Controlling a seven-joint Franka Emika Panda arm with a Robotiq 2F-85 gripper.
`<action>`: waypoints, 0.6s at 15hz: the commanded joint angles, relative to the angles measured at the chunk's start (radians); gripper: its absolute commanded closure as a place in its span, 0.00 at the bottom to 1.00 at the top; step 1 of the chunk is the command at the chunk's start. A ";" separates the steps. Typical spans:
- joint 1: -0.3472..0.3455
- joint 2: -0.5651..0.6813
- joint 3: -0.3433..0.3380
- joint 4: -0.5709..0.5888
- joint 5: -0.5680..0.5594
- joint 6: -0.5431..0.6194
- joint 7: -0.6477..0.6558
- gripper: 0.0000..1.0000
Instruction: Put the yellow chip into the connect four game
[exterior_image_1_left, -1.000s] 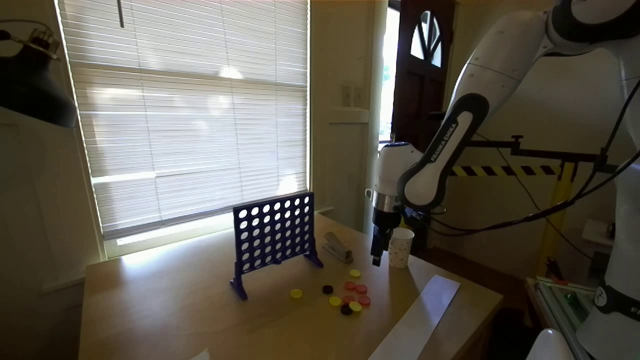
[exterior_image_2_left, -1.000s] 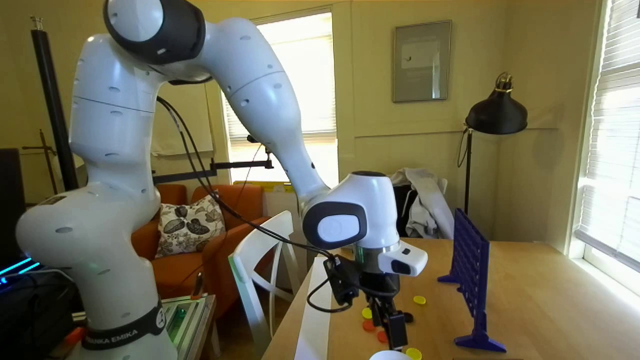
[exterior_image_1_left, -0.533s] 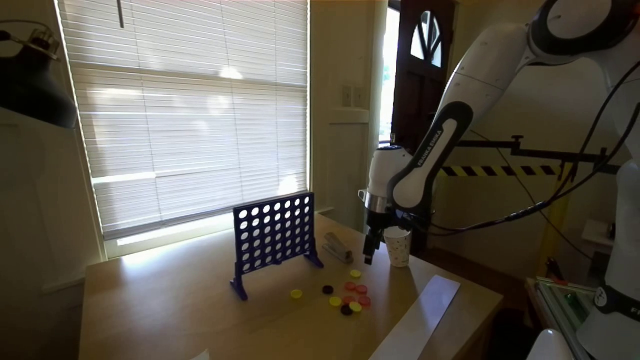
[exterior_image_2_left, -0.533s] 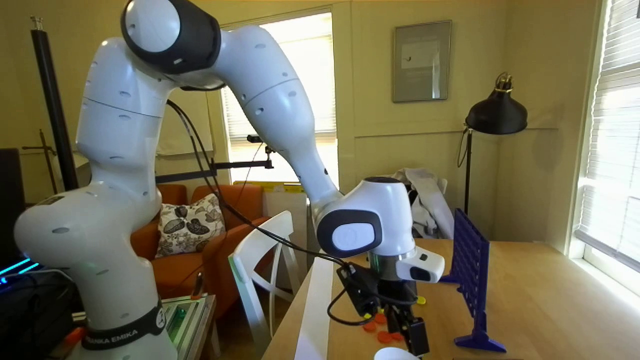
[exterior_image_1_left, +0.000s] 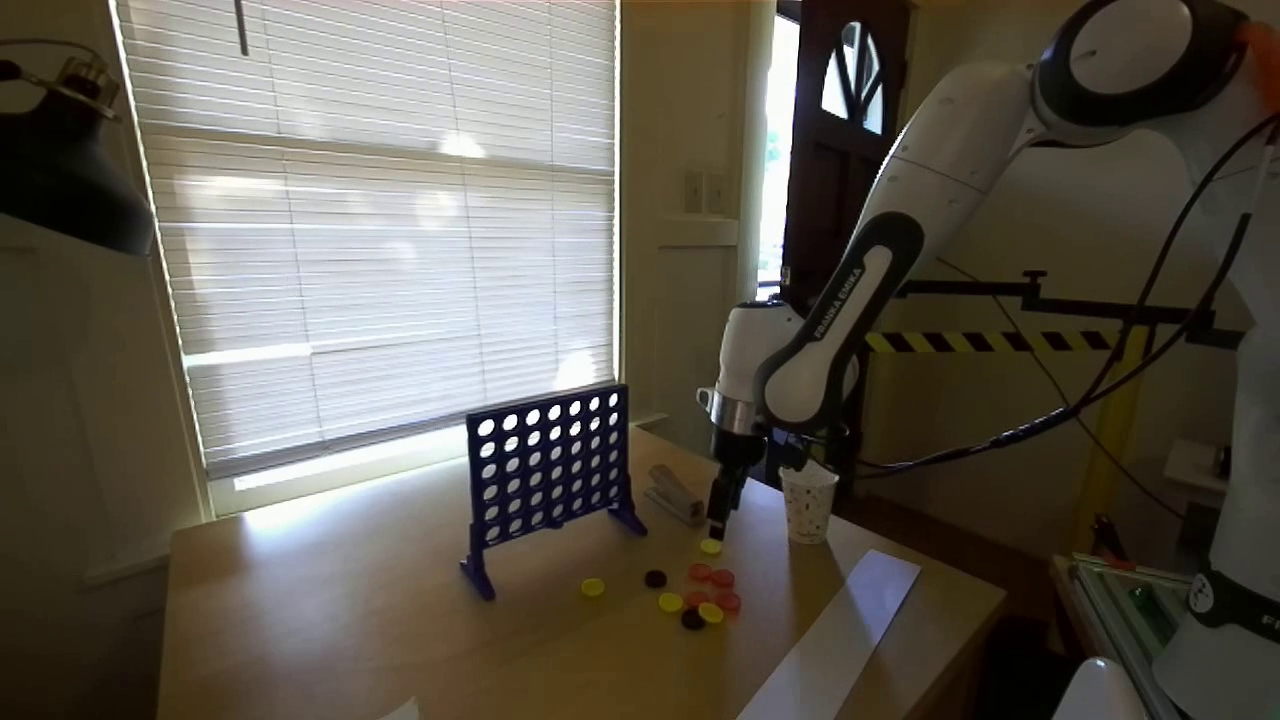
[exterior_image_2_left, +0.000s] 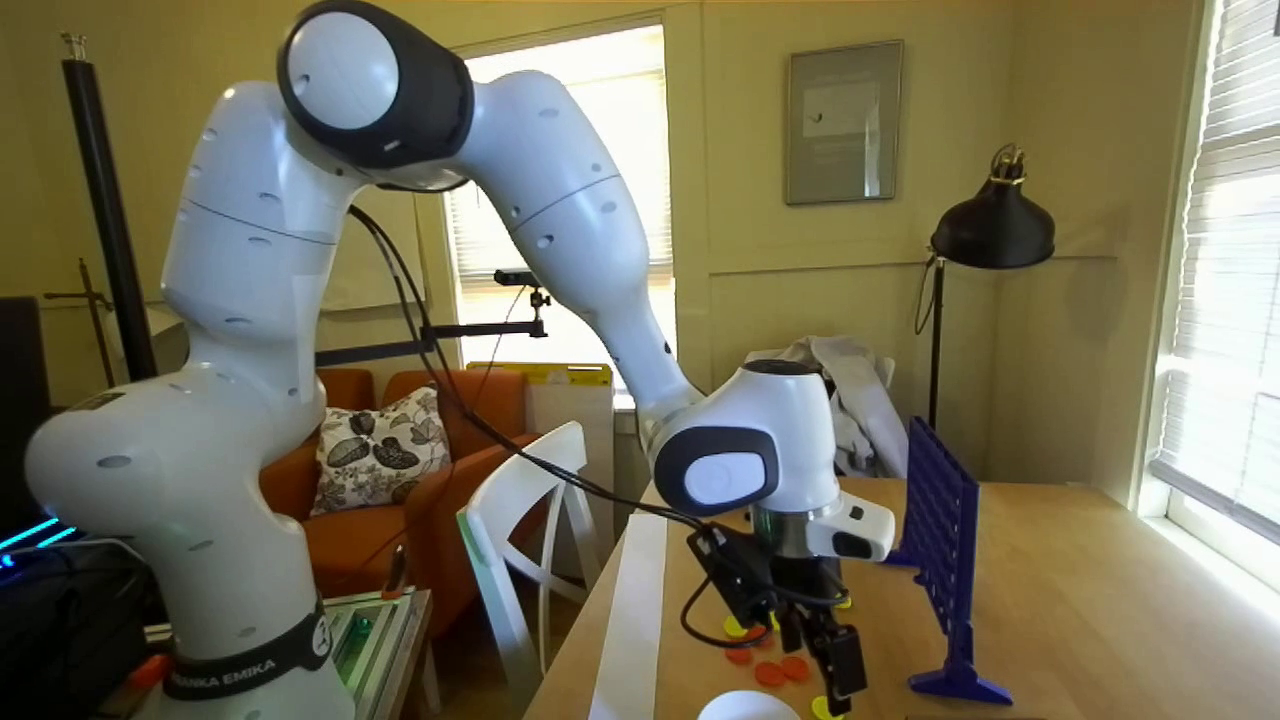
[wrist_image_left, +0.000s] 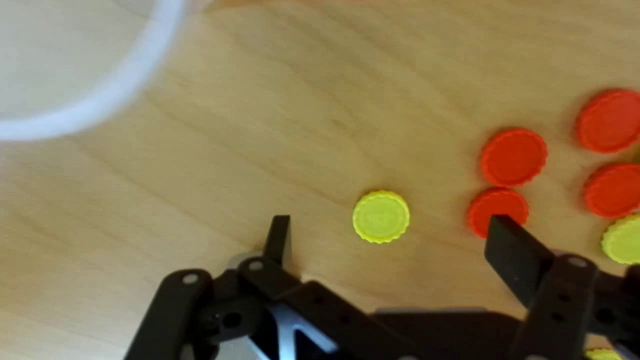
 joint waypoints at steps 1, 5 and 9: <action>-0.003 0.003 0.024 0.023 0.031 -0.022 -0.031 0.00; -0.003 0.002 0.023 0.026 0.029 -0.019 -0.026 0.00; -0.014 0.046 0.015 0.052 0.028 -0.019 -0.036 0.00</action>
